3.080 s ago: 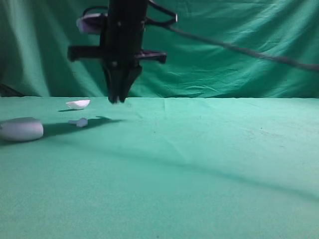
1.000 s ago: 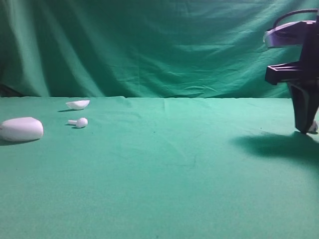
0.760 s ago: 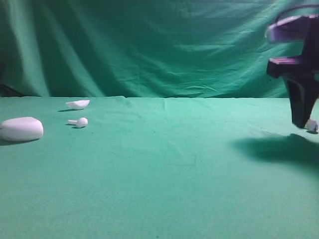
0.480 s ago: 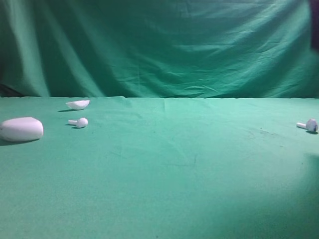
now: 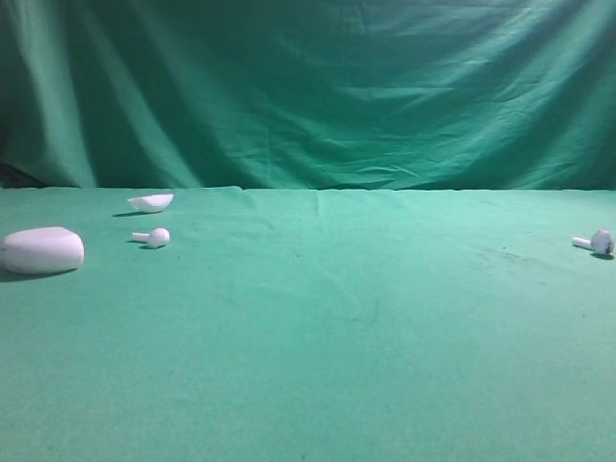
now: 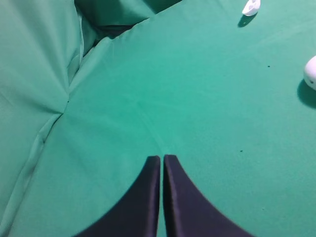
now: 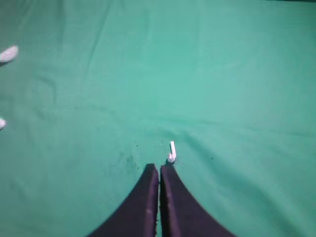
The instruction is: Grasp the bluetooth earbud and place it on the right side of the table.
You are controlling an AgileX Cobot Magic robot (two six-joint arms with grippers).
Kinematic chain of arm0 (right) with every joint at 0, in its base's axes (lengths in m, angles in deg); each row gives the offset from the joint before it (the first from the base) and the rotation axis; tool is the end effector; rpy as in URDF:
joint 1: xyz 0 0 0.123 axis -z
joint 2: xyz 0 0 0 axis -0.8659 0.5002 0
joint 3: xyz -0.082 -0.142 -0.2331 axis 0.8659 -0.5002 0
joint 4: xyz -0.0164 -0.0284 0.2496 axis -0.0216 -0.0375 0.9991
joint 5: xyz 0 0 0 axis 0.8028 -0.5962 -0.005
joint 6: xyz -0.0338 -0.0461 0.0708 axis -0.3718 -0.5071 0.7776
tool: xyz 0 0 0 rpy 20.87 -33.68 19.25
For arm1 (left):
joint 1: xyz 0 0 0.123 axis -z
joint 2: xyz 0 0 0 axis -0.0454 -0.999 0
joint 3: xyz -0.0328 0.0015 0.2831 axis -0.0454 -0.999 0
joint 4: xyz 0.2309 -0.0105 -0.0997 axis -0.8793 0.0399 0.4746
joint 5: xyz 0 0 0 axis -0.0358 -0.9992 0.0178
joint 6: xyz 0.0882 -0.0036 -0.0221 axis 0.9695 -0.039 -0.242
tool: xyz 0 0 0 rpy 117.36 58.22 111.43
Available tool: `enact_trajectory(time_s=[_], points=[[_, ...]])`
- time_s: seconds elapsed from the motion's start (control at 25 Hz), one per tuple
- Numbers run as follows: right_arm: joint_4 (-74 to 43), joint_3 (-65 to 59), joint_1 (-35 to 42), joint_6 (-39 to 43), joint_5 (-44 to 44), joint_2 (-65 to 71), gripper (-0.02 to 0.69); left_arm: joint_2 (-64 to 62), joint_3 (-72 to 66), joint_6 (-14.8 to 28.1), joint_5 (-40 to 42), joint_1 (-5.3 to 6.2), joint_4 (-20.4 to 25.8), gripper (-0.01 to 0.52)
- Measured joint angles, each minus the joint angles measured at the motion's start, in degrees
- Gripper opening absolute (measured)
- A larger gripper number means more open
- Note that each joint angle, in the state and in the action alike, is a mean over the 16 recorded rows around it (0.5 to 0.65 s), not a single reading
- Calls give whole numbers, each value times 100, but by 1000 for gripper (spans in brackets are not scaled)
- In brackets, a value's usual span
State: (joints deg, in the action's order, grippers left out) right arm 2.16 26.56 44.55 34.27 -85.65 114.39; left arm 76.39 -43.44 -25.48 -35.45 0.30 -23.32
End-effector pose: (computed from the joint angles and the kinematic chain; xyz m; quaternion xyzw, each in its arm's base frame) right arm 0.1638 0.0397 0.3472 -0.0829 0.9179 0.0377 0.3863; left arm 0.0529 0.0097 0.1762 0.1521 0.7782 0.1703 0.5850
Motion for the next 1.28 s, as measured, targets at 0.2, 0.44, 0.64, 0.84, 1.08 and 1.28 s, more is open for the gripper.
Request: enact_trajectory(time_s=[0.2,0.44,0.64,0.84,1.08,1.28], points=[[245,-453,0,-227,-160,-1463,0,0,0,0,0,0,0,0],[558,-964,0,-419,-202,-2882,0,0,0,0,0,0,0,0],[641,-1180,0,-450,-183,-3585,0,0,0,0,0,0,0,0],[576,-1403,0,-478,40,-3894,0,0,0,0,0,0,0,0],[259,-2158,112,-510,746,-4220,0,0,0,0,0,0,0,0],[31,-3158,465,-520,1497,-4624,0,0,0,0,0,0,0,0]])
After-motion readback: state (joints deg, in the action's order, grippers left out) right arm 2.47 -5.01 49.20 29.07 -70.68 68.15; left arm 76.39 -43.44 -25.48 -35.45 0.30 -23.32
